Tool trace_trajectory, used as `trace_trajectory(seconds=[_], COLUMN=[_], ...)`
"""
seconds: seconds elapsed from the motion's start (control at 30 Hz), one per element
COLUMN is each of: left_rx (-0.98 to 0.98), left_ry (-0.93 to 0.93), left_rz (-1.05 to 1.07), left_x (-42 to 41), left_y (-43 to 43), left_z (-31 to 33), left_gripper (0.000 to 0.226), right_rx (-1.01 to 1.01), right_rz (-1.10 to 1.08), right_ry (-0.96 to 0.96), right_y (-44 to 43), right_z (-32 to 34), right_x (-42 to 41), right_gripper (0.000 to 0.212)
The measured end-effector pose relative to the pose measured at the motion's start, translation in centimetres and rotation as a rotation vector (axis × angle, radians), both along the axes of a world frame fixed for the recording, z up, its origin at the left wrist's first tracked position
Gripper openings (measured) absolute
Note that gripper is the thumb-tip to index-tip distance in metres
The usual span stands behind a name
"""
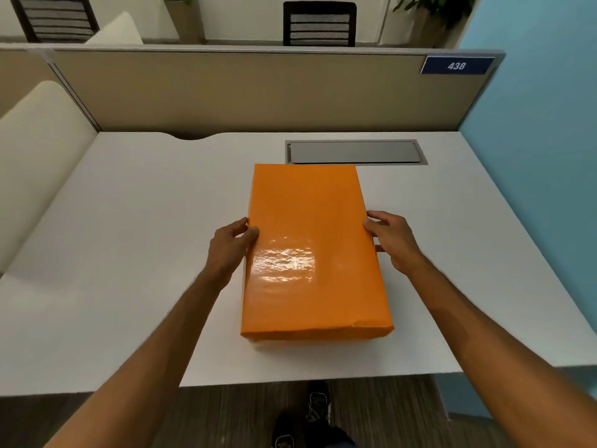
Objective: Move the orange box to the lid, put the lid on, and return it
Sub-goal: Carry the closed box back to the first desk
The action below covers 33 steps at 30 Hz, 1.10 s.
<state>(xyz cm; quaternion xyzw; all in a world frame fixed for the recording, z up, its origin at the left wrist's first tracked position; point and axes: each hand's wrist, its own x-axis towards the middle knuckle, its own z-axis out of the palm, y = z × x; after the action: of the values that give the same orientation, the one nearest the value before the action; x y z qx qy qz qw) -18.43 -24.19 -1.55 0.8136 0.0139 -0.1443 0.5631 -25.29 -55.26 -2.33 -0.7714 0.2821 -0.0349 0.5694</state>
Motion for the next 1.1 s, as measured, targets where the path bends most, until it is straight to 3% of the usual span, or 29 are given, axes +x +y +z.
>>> trace_trajectory(seconds=[0.3,0.5,0.8,1.1], left_rx=[-0.03,-0.136,-0.296,-0.291], left_ry=[0.026,0.104,0.197,0.113], left_rz=[0.032,0.044,0.076,0.18], left_x=[-4.6,-5.5,-5.9,-3.8], left_y=[1.8,2.3,2.2,4.2], left_z=[-0.7,-1.3,-1.1,1.1], left_gripper=[0.059,0.059,0.062,0.066], right_rx=[0.069,0.26,0.374,0.419], right_rz=[-0.072,-0.037,-0.008,0.039], right_ry=[-0.015,-0.014,0.009,-0.032], right_y=[2.4,3.3,2.9,4.3], right_z=[-0.7,-0.7,0.1,1.6], right_x=[-6.4,-8.0,-7.4,-3.7], right_gripper=[0.039,0.051,0.063,0.064])
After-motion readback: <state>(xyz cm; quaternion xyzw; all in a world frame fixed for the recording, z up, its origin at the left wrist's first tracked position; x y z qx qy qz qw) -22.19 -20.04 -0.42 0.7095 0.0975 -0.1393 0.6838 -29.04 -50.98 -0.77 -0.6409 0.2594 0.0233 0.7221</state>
